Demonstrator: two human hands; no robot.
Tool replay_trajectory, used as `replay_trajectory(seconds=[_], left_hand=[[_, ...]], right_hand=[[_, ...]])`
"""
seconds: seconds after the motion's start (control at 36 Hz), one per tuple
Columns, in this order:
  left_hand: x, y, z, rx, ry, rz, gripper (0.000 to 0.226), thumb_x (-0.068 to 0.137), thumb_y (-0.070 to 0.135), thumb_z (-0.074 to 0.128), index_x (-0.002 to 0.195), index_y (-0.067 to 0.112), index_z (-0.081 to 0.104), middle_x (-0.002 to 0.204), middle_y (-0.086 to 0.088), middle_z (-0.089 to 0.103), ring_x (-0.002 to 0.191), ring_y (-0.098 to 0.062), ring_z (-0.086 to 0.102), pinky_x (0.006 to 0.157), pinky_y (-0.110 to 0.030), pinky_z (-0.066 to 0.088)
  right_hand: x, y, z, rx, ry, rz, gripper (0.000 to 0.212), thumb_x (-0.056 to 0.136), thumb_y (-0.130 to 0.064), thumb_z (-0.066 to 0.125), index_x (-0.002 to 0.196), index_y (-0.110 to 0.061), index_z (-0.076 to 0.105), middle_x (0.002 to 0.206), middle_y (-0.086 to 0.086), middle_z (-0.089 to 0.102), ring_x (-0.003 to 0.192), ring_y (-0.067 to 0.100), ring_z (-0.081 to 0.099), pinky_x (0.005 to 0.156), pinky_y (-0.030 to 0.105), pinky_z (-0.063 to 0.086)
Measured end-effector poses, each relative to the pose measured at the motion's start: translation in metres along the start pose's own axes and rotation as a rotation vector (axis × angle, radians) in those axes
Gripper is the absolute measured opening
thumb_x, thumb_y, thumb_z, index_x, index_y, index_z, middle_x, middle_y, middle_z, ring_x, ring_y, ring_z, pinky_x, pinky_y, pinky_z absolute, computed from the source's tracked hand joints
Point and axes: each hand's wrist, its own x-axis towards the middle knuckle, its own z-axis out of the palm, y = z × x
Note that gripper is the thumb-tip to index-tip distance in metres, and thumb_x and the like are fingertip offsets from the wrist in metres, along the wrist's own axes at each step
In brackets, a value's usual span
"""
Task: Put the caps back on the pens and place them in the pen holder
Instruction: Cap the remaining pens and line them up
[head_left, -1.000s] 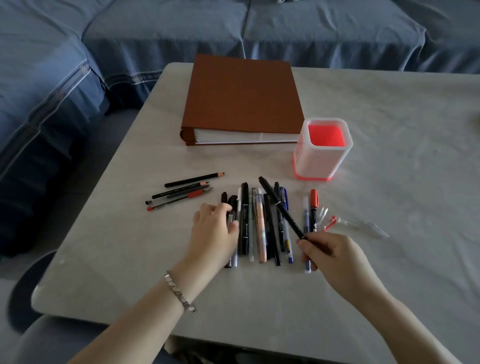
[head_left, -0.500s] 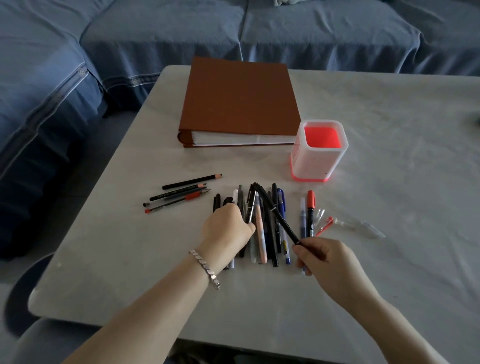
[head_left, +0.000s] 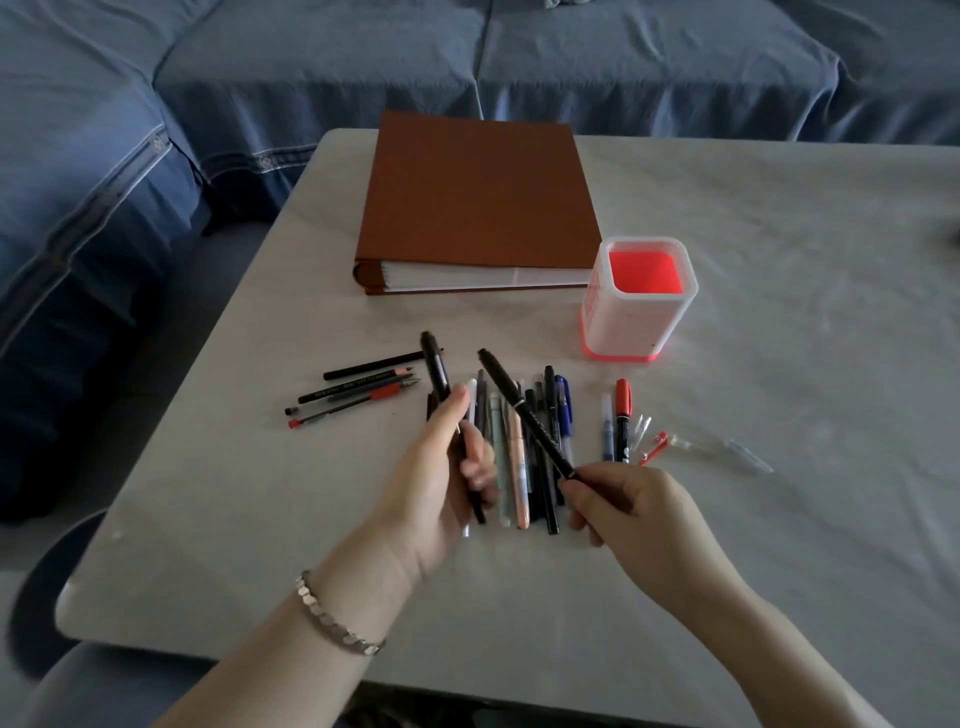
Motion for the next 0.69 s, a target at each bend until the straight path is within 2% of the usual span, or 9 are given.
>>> replay_trajectory(seconds=[0.08,0.17,0.25,0.33,0.42,0.47,0.56,0.61,0.69], left_hand=[[-0.002,-0.008,0.006,-0.025,0.013,-0.032,0.050,0.078,0.050,0.051,0.045,0.012,0.052,0.056,-0.001,0.053,0.059,-0.014,0.053,0.067,-0.032,0.047],[-0.006,-0.014,0.014,-0.068,-0.071,0.013,0.041,0.068,0.049,0.052,0.072,0.013,0.072,0.083,-0.002,0.061,0.078,-0.012,0.058,0.078,-0.032,0.045],[-0.009,-0.015,0.024,-0.165,-0.115,0.074,0.043,0.069,0.045,0.050,0.092,0.014,0.069,0.094,0.001,0.066,0.082,-0.006,0.065,0.081,-0.024,0.049],[-0.010,-0.013,0.032,-0.227,-0.071,0.168,0.038,0.079,0.038,0.048,0.101,0.011,0.063,0.100,0.000,0.065,0.089,-0.006,0.066,0.087,-0.023,0.048],[-0.011,-0.011,0.038,-0.240,0.010,0.252,0.031,0.093,0.029,0.041,0.103,0.008,0.061,0.097,-0.003,0.063,0.082,-0.006,0.068,0.083,-0.022,0.050],[-0.011,-0.008,0.040,-0.269,0.084,0.300,0.031,0.095,0.029,0.039,0.099,0.009,0.062,0.091,-0.003,0.063,0.077,-0.006,0.069,0.081,-0.023,0.051],[-0.009,0.000,0.037,-0.272,0.178,0.357,0.035,0.096,0.032,0.037,0.095,0.011,0.065,0.086,0.000,0.060,0.072,-0.004,0.068,0.074,-0.019,0.055],[-0.010,0.003,0.035,-0.210,0.219,0.373,0.036,0.097,0.033,0.035,0.093,0.014,0.066,0.084,0.002,0.057,0.070,-0.002,0.068,0.072,-0.018,0.054],[-0.015,0.001,0.038,-0.136,0.241,0.390,0.037,0.098,0.034,0.031,0.092,0.020,0.065,0.082,0.004,0.053,0.072,0.002,0.067,0.080,-0.019,0.048]], right_hand=[[0.001,-0.007,0.001,-0.021,0.017,-0.052,0.026,0.087,-0.023,0.056,0.063,-0.019,0.062,0.057,0.005,0.060,0.048,0.007,0.043,0.047,0.020,0.037],[0.002,-0.012,-0.003,-0.046,0.056,-0.108,0.026,0.087,-0.023,0.056,0.063,-0.018,0.061,0.050,0.001,0.048,0.046,0.008,0.036,0.046,0.017,0.033],[0.000,-0.019,-0.006,-0.077,0.017,-0.152,0.023,0.088,-0.023,0.056,0.067,-0.017,0.065,0.048,-0.003,0.043,0.045,0.008,0.035,0.044,0.016,0.030],[-0.003,-0.024,-0.008,-0.115,-0.059,-0.208,0.022,0.089,-0.023,0.054,0.073,-0.016,0.067,0.054,0.004,0.052,0.044,0.006,0.039,0.045,0.014,0.031],[-0.008,-0.025,-0.011,-0.085,-0.024,-0.209,0.017,0.088,-0.024,0.055,0.079,-0.021,0.070,0.060,0.007,0.060,0.048,0.009,0.042,0.049,0.018,0.034],[-0.010,-0.021,-0.016,-0.071,0.049,-0.179,0.018,0.087,-0.023,0.056,0.073,-0.026,0.067,0.061,0.006,0.062,0.056,0.018,0.050,0.054,0.024,0.040],[-0.014,-0.018,-0.025,-0.063,0.124,-0.161,0.026,0.087,-0.020,0.055,0.067,-0.036,0.060,0.064,0.003,0.065,0.068,0.014,0.055,0.062,0.019,0.043],[-0.017,-0.020,-0.026,-0.029,0.088,-0.122,0.031,0.089,-0.015,0.050,0.072,-0.040,0.058,0.065,-0.003,0.064,0.063,0.014,0.055,0.058,0.017,0.042],[-0.017,-0.024,-0.020,0.135,-0.011,-0.020,0.040,0.088,-0.005,0.040,0.072,-0.033,0.065,0.054,-0.007,0.053,0.049,0.013,0.043,0.056,0.030,0.037]])
